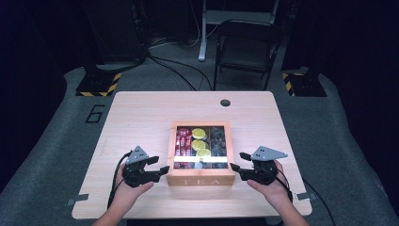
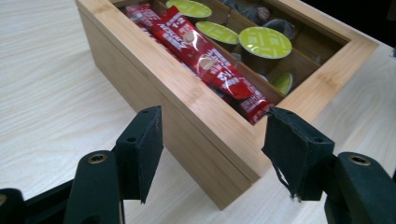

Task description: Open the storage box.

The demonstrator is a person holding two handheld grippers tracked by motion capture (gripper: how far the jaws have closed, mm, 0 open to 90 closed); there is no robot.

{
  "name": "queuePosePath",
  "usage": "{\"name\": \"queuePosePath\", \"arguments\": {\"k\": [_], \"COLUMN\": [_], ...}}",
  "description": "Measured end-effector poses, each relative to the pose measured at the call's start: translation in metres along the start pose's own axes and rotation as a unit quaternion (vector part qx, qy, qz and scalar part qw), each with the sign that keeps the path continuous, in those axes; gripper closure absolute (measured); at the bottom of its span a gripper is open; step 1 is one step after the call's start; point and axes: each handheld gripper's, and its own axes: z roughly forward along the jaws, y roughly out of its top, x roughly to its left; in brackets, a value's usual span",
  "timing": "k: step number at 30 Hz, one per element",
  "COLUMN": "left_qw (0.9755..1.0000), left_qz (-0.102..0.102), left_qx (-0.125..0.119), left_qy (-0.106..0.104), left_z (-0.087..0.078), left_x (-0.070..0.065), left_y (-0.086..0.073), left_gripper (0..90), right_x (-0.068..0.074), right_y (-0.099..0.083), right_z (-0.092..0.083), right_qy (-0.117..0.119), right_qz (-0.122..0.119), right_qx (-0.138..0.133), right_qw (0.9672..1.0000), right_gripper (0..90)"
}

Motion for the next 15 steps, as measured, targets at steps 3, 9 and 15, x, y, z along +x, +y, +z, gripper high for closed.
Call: {"name": "queuePosePath", "arguments": {"k": [3, 9, 15], "left_qw": [1.0, 0.9996, 0.9994], "left_qz": [0.006, 0.026, 0.031], "left_qx": [-0.004, -0.003, 0.008], "left_qy": [-0.006, -0.01, -0.016], "left_z": [0.001, 0.005, 0.013], "left_x": [-0.004, -0.01, -0.013], "left_y": [-0.003, -0.009, -0.015], "left_gripper": [36.6, 31.3, 30.9], "right_x": [0.002, 0.006, 0.012], "right_y": [-0.005, -0.016, -0.022], "right_z": [0.001, 0.007, 0.013], "right_qy": [0.007, 0.013, 0.008], "right_qz": [-0.001, 0.002, -0.024], "right_qx": [-0.002, 0.001, 0.017], "right_qw": [1.0, 0.9999, 0.9995], "right_gripper": [39.4, 35.9, 34.0]}}
